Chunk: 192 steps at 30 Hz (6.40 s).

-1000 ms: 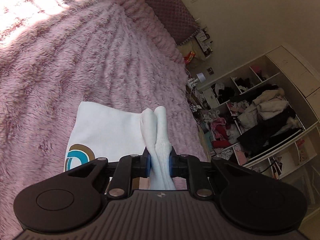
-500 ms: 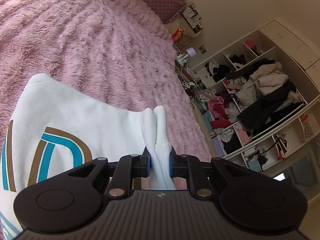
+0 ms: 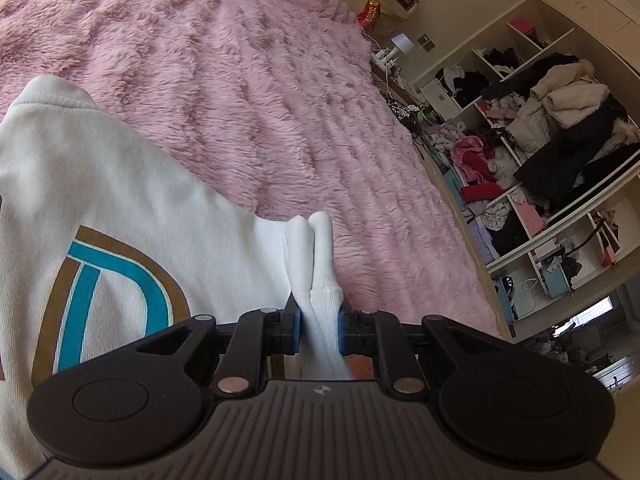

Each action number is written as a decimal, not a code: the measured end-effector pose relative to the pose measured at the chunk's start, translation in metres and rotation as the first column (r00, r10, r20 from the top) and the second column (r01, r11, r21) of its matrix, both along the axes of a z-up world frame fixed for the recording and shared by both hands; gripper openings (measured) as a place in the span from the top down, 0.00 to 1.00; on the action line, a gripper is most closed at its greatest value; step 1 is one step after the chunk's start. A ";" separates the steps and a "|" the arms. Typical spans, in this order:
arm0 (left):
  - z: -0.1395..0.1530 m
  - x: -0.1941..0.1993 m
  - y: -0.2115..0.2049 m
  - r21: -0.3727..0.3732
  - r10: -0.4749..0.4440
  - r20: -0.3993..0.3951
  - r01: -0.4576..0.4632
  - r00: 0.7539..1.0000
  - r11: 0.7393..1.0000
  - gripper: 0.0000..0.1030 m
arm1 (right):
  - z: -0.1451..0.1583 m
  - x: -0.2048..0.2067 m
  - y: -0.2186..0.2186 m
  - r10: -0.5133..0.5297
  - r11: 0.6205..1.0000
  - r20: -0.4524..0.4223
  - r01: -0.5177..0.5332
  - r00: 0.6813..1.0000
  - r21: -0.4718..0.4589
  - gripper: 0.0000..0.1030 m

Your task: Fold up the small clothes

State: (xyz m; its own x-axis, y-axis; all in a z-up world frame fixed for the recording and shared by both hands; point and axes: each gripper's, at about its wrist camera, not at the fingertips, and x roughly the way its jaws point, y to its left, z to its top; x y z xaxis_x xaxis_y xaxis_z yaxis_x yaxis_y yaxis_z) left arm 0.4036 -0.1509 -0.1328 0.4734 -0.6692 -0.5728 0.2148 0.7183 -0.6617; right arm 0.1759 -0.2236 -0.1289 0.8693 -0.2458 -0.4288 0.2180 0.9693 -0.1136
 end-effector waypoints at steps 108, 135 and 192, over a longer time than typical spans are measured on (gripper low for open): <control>0.029 -0.221 0.138 0.212 0.030 0.237 -0.082 0.971 0.974 0.90 | 0.050 0.109 -0.131 0.350 0.835 0.034 -0.328 0.936 0.442 0.77; -0.007 -0.213 0.141 0.143 0.026 0.127 -0.044 0.992 0.989 0.90 | 0.011 0.179 -0.134 0.277 0.862 -0.081 -0.211 0.957 0.460 0.77; 0.014 -0.199 0.118 0.132 0.084 0.105 -0.097 0.991 0.986 0.72 | 0.007 0.023 -0.081 0.403 0.798 -0.095 -0.299 0.910 0.523 0.74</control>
